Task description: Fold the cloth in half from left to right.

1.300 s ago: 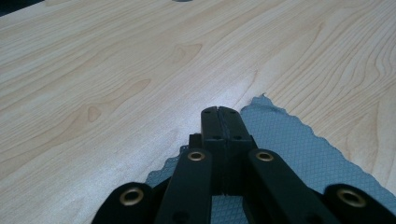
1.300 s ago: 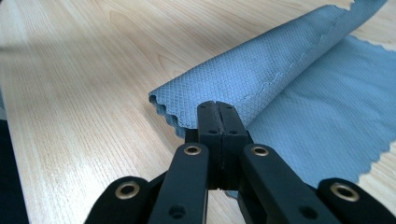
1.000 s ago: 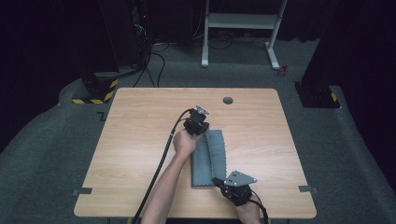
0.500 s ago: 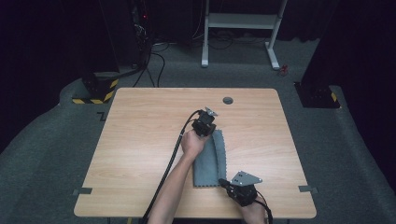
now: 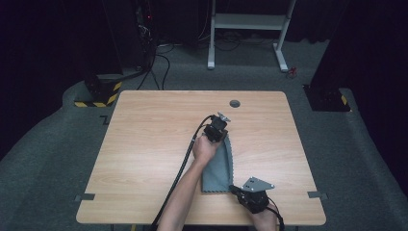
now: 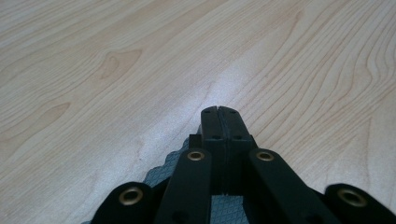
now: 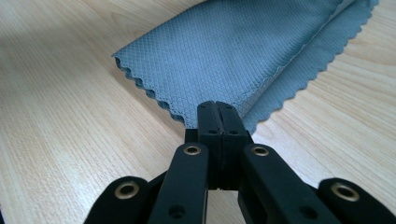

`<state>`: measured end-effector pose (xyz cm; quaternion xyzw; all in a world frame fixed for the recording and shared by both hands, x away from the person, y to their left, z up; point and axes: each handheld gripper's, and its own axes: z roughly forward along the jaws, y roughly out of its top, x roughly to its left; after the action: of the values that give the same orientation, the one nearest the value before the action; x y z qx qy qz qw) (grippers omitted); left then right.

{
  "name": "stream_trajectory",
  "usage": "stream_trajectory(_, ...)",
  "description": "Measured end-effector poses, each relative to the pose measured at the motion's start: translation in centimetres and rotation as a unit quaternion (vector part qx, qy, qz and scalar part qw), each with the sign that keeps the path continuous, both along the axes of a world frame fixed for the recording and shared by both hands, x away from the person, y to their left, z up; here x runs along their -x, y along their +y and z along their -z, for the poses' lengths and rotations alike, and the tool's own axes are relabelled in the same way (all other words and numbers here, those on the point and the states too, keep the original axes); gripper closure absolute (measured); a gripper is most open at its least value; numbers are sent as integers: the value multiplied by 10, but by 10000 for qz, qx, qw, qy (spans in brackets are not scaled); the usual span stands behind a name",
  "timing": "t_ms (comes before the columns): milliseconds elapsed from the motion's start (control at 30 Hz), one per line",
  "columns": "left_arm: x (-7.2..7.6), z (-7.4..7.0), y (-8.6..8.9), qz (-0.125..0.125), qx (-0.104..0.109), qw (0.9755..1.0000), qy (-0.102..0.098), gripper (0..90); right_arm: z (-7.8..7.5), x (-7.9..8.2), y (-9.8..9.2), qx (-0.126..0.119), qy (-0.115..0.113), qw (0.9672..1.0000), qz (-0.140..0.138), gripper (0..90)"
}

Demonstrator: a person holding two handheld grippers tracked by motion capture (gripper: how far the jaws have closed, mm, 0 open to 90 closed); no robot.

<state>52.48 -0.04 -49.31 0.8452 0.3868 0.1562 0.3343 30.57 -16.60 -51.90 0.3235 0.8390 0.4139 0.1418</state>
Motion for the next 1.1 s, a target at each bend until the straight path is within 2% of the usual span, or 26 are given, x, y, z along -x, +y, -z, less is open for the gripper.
stream_trajectory(200,0,1,-1,-35,3,10000,5,885,1,-2,-2,55,97,9999,56,892)
stream_trajectory(267,-1,1,0,-48,87,9999,66,783,1,-3,-2,67,136,9999,68,855)
stream_trajectory(367,0,0,4,-57,133,9999,93,678,0,-4,-4,17,144,9998,154,791)
stream_trajectory(433,2,-7,11,-111,255,9996,67,632,-1,-6,-6,-24,105,9997,197,778)
stream_trajectory(533,6,-14,20,-223,264,9994,-75,562,-6,-10,-8,-64,62,9996,270,778)
stream_trajectory(567,7,-16,24,-280,325,9991,-77,518,-10,-14,-10,-27,21,9996,280,777)
stream_trajectory(633,9,-18,32,-363,395,9985,-54,509,-11,-15,-10,-39,11,9996,289,777)
stream_trajectory(700,16,-20,41,-373,408,9985,-28,474,-16,-19,-12,-66,-24,9995,302,776)
stream_trajectory(800,35,-19,53,-264,392,9988,-143,452,-20,-23,-13,-120,-51,9995,284,772)
stream_trajectory(867,47,-15,61,-177,282,9993,-149,448,-22,-26,-13,-146,-27,9996,229,766)
stream_trajectory(967,57,-8,68,-152,194,9996,-146,445,-22,-33,-8,-58,-43,9998,198,767)
stream_trajectory(1100,69,1,76,-148,214,9996,-52,438,-16,-47,2,183,79,9997,127,776)
